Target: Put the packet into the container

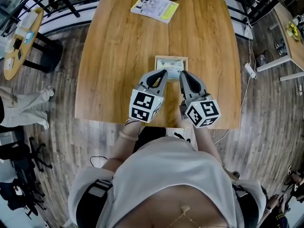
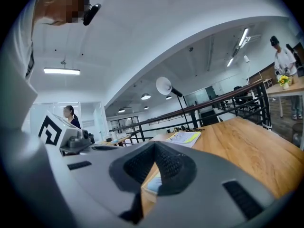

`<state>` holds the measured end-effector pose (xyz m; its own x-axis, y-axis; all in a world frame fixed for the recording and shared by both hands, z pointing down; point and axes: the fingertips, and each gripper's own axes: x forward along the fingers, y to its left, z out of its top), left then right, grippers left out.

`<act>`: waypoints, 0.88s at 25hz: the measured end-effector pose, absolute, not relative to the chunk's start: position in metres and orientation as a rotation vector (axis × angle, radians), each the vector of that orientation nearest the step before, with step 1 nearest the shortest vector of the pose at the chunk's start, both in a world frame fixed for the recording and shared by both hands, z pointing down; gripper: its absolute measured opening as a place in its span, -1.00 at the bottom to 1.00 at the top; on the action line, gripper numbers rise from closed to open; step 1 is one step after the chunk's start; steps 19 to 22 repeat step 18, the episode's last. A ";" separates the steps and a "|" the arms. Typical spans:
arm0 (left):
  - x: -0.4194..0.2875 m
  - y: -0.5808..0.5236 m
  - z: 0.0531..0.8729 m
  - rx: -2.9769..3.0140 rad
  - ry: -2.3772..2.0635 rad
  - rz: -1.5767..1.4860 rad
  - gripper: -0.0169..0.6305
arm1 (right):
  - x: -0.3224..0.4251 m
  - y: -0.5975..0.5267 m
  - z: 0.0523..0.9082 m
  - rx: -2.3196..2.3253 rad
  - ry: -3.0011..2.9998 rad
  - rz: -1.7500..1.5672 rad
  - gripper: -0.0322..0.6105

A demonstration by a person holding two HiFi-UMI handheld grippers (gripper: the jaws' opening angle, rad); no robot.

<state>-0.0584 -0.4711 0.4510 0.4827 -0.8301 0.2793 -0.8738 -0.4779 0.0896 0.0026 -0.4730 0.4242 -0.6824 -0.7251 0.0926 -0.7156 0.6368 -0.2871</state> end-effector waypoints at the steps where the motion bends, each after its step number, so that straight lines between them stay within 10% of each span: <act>1: -0.058 -0.471 0.451 2.511 -1.465 0.294 -0.92 | 0.003 -0.473 0.424 -1.239 2.815 -0.470 -0.87; 22: -0.045 -0.468 0.454 2.533 -1.430 0.305 -0.92 | 0.014 -0.468 0.425 -1.274 2.808 -0.461 -0.87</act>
